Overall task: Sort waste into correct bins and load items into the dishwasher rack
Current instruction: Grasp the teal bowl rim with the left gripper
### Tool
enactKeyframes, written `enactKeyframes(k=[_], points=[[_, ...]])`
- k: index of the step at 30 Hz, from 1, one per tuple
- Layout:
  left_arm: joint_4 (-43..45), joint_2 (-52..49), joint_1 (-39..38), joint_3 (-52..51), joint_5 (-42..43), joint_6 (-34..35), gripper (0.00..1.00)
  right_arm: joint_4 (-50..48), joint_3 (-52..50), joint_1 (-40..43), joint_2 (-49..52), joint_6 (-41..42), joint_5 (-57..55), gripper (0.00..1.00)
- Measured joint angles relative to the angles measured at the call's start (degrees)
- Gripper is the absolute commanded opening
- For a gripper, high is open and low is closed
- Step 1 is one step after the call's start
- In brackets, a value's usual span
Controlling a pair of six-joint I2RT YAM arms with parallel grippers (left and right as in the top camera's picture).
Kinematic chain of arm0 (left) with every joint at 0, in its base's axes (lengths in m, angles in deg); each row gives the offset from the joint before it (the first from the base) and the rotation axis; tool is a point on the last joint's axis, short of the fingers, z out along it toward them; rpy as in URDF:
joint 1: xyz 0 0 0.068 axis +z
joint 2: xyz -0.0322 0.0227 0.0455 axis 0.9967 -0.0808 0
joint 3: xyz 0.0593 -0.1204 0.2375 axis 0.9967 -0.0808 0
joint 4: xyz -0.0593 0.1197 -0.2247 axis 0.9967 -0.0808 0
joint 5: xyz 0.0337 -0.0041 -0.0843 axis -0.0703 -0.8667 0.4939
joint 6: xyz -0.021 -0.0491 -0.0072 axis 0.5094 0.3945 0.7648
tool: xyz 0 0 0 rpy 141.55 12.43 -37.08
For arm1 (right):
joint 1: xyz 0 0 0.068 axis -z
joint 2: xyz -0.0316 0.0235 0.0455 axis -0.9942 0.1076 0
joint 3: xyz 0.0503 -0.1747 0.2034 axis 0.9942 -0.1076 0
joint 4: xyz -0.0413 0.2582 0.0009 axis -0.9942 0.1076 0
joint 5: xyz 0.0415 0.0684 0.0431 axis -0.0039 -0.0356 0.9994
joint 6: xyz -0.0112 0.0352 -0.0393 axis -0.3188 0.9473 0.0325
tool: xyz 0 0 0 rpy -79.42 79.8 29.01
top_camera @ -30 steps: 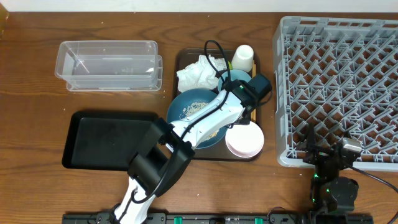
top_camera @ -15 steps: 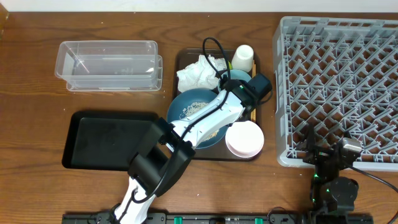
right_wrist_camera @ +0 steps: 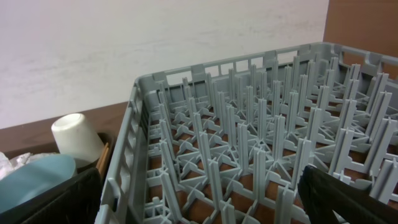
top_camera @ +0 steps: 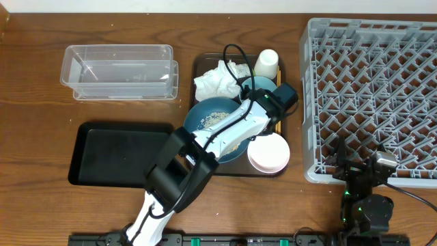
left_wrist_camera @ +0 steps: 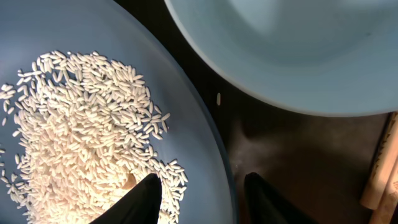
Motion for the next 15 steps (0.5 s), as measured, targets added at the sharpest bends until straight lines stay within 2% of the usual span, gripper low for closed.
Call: enactKeyframes(k=[6, 8, 9, 15], points=[[0.0, 0.0, 0.0, 0.0, 0.4, 0.9, 0.22, 0.0, 0.0, 0.0, 0.0, 0.0, 0.0, 0.99], [0.2, 0.0, 0.0, 0.0, 0.7, 0.8, 0.19, 0.0, 0.0, 0.0, 0.0, 0.0, 0.0, 0.99], [0.2, 0.0, -0.1, 0.0, 0.8, 0.7, 0.13, 0.0, 0.0, 0.0, 0.0, 0.0, 0.0, 0.99], [-3.2, 0.0, -0.2, 0.0, 0.5, 0.6, 0.09, 0.0, 0.0, 0.0, 0.0, 0.0, 0.0, 0.99]])
